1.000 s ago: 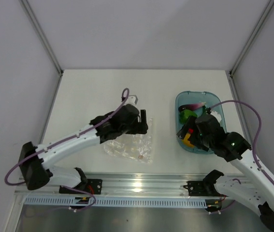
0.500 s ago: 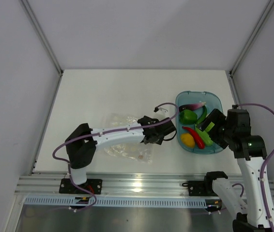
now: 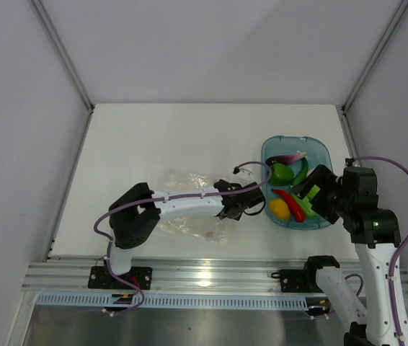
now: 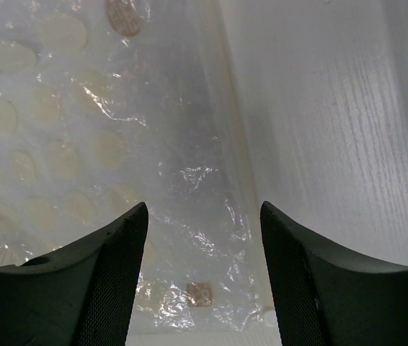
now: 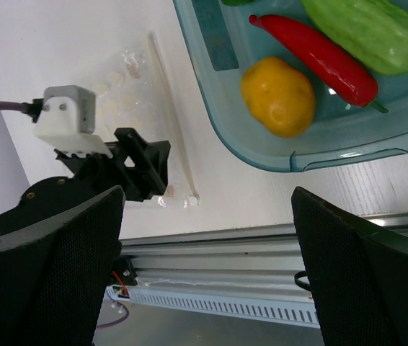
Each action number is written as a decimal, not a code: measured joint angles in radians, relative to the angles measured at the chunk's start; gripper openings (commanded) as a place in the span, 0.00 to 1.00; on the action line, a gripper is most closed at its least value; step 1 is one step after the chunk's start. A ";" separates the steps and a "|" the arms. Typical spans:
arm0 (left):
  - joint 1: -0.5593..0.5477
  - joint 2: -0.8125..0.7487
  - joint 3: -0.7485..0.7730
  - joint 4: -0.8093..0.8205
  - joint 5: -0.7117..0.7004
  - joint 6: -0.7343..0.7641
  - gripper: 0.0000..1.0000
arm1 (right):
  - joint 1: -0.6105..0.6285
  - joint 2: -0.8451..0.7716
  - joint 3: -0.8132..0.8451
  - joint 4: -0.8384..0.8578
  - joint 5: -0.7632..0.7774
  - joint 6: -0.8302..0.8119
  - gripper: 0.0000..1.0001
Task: Place the food in the zip-top bag and seal the zipper
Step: Pick up the zipper food storage bag at the center of the board.
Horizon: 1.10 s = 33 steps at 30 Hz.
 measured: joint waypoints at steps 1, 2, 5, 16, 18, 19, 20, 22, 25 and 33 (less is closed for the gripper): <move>-0.002 0.010 -0.002 0.005 0.001 0.000 0.66 | -0.001 -0.005 0.000 0.000 -0.002 -0.001 0.99; -0.003 0.018 -0.002 0.009 0.003 0.000 0.67 | -0.001 -0.008 0.000 0.000 -0.003 -0.002 0.99; -0.007 0.040 -0.003 0.017 0.008 -0.001 0.67 | -0.003 -0.013 0.000 0.000 -0.008 -0.006 1.00; -0.008 0.082 -0.037 0.047 0.011 -0.003 0.50 | -0.005 -0.026 0.000 -0.002 -0.017 -0.006 0.99; -0.008 0.082 -0.054 0.063 0.009 -0.003 0.42 | -0.005 -0.027 0.000 -0.002 -0.019 -0.006 0.99; -0.009 0.080 -0.060 0.074 0.008 -0.003 0.38 | -0.005 -0.028 0.000 -0.003 -0.019 -0.006 0.99; -0.009 0.078 -0.068 0.085 0.006 -0.004 0.34 | -0.005 -0.029 0.000 -0.003 -0.019 -0.006 0.99; -0.009 0.074 -0.077 0.099 0.008 -0.004 0.20 | -0.005 -0.032 0.000 -0.003 -0.019 -0.006 0.99; -0.009 0.062 -0.100 0.114 0.012 -0.005 0.02 | -0.005 -0.036 0.000 -0.003 -0.024 -0.006 0.99; -0.009 -0.003 -0.162 0.126 0.031 0.000 0.01 | -0.005 -0.043 -0.027 0.004 -0.042 -0.010 0.99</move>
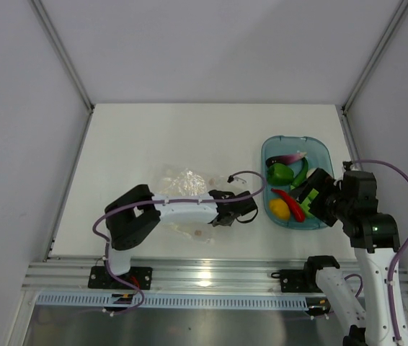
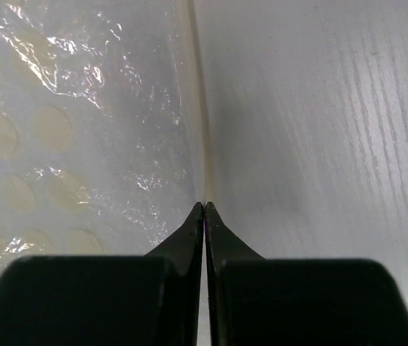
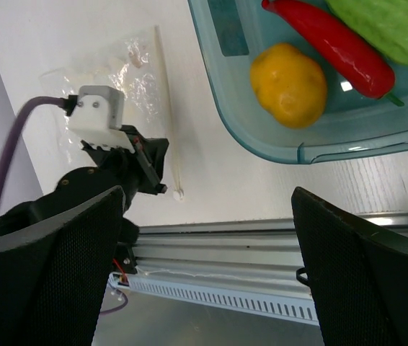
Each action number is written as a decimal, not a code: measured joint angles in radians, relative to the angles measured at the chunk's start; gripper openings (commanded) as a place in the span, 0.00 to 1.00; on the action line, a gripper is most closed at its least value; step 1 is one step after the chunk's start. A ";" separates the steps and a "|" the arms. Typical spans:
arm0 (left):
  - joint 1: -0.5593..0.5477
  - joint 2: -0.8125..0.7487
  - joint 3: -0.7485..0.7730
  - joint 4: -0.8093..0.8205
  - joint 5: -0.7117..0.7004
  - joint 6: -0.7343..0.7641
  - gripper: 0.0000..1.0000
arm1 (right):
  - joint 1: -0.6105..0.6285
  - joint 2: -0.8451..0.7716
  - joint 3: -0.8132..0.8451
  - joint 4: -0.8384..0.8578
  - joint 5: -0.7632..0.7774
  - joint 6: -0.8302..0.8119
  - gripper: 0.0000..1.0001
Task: Place the food in the zip-top bag and seal the zipper
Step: Pick up the zipper food storage bag at the center of the board.
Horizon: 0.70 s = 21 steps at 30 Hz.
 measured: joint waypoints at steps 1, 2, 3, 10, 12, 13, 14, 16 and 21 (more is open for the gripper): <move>0.000 -0.016 -0.008 0.003 0.006 0.000 0.01 | 0.000 -0.001 -0.006 0.001 -0.006 -0.001 0.99; 0.000 -0.034 -0.017 0.005 0.011 0.000 0.01 | 0.000 -0.002 -0.016 0.004 -0.014 -0.003 0.99; 0.000 -0.055 -0.027 0.008 0.019 0.001 0.00 | 0.000 -0.003 -0.028 0.010 -0.023 -0.005 0.99; 0.000 -0.285 -0.074 0.019 0.101 0.024 0.00 | 0.056 -0.013 -0.134 0.079 -0.086 0.016 0.97; 0.000 -0.359 -0.074 0.027 0.130 0.030 0.01 | 0.106 -0.014 -0.155 0.106 -0.089 0.033 0.96; 0.000 -0.393 -0.074 0.029 0.144 0.034 0.01 | 0.144 -0.012 -0.164 0.125 -0.086 0.051 0.96; 0.000 -0.417 -0.074 0.029 0.154 0.035 0.01 | 0.192 -0.008 -0.172 0.146 -0.074 0.066 0.96; 0.000 -0.470 -0.074 0.031 0.175 0.035 0.01 | 0.305 0.011 -0.184 0.190 -0.041 0.105 0.96; 0.000 -0.520 -0.070 0.032 0.217 0.035 0.01 | 0.530 0.063 -0.253 0.334 0.057 0.230 0.91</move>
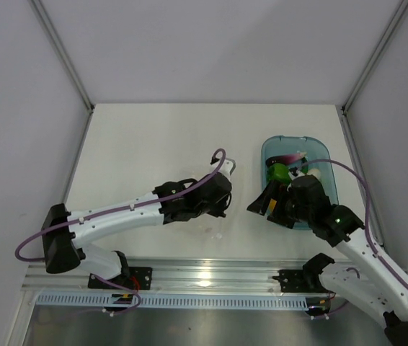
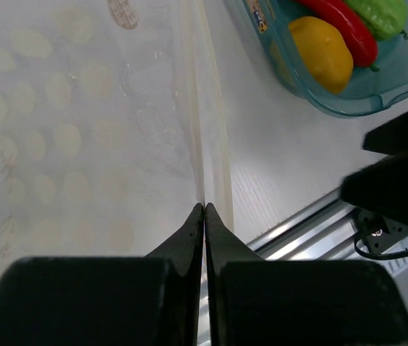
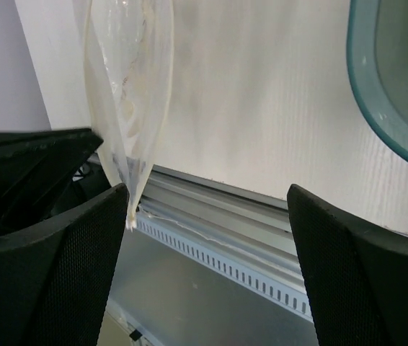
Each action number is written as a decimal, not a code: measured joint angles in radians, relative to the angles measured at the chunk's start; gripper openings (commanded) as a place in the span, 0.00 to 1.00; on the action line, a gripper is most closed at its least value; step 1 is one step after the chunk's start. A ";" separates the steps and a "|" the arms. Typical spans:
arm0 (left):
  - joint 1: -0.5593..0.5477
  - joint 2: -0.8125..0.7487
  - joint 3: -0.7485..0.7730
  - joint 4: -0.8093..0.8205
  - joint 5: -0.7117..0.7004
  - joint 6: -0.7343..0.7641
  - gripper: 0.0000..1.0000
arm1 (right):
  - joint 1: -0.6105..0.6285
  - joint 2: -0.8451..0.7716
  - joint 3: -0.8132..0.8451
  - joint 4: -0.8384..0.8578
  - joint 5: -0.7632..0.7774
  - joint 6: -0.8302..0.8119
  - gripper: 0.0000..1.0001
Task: Place the food in the zip-top bag and seal the zipper
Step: Pick up the zipper food storage bag at the center of the board, then open the zipper of the food storage bag at the center of the board.
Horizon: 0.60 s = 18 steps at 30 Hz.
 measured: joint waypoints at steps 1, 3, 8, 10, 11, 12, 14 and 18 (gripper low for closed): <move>0.000 -0.002 0.000 0.000 0.008 0.000 0.00 | 0.019 0.023 -0.013 0.027 0.010 0.018 0.91; 0.000 -0.006 0.000 0.000 0.028 0.000 0.01 | 0.059 0.072 -0.026 0.079 0.033 0.049 0.91; 0.000 -0.034 -0.003 0.000 0.055 -0.001 0.01 | 0.142 0.199 -0.028 0.198 0.084 0.096 0.90; 0.000 -0.054 -0.007 -0.001 0.057 -0.001 0.01 | 0.150 0.225 -0.029 0.232 0.096 0.108 0.89; 0.000 -0.064 -0.008 -0.002 0.058 -0.001 0.01 | 0.151 0.234 -0.029 0.248 0.102 0.113 0.89; 0.000 -0.075 -0.010 -0.004 0.059 -0.001 0.01 | 0.152 0.243 -0.033 0.271 0.106 0.116 0.88; 0.000 -0.098 -0.013 -0.007 0.061 -0.001 0.00 | 0.152 0.262 -0.040 0.313 0.114 0.120 0.82; 0.000 -0.124 -0.014 -0.008 0.075 -0.001 0.01 | 0.154 0.317 -0.045 0.384 0.121 0.112 0.35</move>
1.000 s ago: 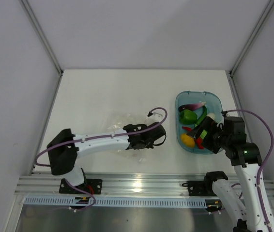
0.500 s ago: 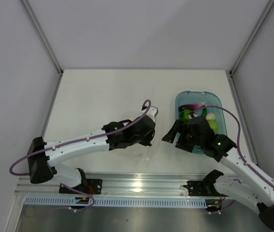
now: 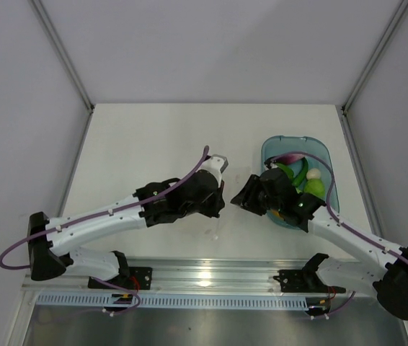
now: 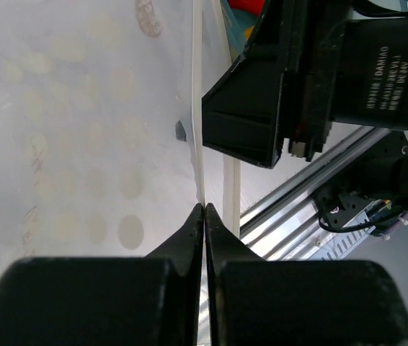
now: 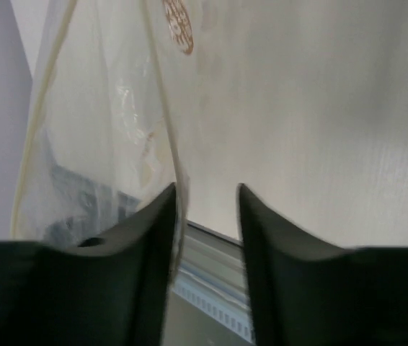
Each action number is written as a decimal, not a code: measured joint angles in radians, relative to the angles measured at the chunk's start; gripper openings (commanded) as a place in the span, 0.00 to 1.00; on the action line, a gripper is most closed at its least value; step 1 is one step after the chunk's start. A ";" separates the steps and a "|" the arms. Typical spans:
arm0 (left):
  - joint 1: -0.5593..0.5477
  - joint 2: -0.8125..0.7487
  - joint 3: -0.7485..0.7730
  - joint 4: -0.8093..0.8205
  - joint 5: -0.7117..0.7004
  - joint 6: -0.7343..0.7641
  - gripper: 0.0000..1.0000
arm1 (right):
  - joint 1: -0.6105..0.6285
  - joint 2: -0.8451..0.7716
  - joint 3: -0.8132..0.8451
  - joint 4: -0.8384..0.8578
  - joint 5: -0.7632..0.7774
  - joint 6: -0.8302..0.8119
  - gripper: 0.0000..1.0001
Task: Place the food in the zip-top bag and seal the zipper
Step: Open the zipper of the food storage bag at the center of the board.
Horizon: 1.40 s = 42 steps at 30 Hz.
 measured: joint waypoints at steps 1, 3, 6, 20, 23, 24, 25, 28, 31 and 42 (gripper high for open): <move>0.000 -0.003 0.000 0.000 0.002 0.000 0.01 | 0.002 0.013 0.000 0.017 0.000 -0.003 0.14; 0.000 -0.005 -0.002 0.000 0.003 0.000 0.01 | 0.013 0.026 0.000 0.043 0.005 -0.006 0.01; 0.000 -0.005 -0.013 0.000 0.003 0.000 0.00 | 0.053 0.022 0.005 0.058 0.042 -0.011 0.00; 0.000 -0.057 -0.040 -0.005 0.008 0.003 0.56 | 0.269 0.065 0.269 -0.191 0.288 -0.043 0.00; 0.000 -0.084 -0.041 0.004 0.016 0.002 0.54 | 0.284 0.088 0.280 -0.230 0.315 -0.042 0.00; 0.000 -0.088 -0.041 0.005 0.018 0.002 0.54 | 0.288 0.093 0.282 -0.241 0.321 -0.041 0.00; 0.000 -0.089 -0.041 0.005 0.018 0.002 0.51 | 0.293 0.097 0.284 -0.252 0.326 -0.039 0.00; 0.000 -0.087 -0.043 0.002 0.017 0.002 0.49 | 0.309 0.098 0.294 -0.271 0.338 -0.031 0.00; 0.000 -0.081 -0.051 0.001 0.017 0.002 0.49 | 0.314 0.095 0.311 -0.281 0.348 -0.025 0.00; 0.000 -0.020 -0.055 -0.014 0.000 0.005 0.05 | 0.320 0.082 0.341 -0.310 0.363 -0.025 0.00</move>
